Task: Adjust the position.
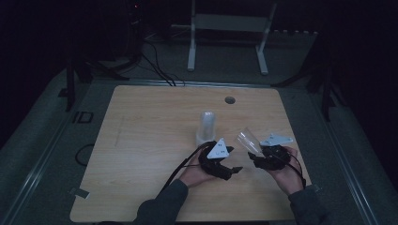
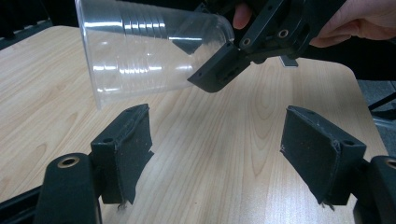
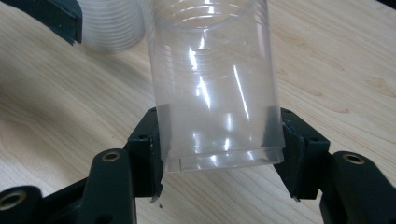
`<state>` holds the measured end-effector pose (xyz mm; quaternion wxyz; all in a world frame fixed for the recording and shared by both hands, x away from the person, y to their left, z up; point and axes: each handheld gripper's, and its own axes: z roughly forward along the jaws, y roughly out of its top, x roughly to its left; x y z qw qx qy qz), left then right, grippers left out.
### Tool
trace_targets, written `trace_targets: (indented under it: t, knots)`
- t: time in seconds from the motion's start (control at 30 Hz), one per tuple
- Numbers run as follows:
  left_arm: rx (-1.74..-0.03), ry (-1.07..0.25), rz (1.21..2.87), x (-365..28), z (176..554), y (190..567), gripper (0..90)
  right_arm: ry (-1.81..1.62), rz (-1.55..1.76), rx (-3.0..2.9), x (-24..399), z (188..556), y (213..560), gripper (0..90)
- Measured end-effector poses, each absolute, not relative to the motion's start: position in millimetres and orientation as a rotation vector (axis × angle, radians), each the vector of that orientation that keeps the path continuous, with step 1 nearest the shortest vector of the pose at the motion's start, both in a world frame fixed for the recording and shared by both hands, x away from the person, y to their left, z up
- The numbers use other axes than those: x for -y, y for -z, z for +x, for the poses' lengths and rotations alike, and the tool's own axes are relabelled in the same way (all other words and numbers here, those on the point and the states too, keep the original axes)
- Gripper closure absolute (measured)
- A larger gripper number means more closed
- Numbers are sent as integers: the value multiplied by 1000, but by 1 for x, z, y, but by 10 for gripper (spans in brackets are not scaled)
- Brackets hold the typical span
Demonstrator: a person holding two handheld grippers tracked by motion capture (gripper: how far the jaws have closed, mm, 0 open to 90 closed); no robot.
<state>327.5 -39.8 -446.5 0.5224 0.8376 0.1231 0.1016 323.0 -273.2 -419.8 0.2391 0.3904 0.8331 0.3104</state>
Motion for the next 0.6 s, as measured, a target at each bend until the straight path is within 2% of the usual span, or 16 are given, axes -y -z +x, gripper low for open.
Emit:
trace_targets:
  t: [0.6]
  knots:
    - [-308, -239, 2005, 39, 329, 446, 243, -983, 1106, -2158, 277, 317, 421, 418]
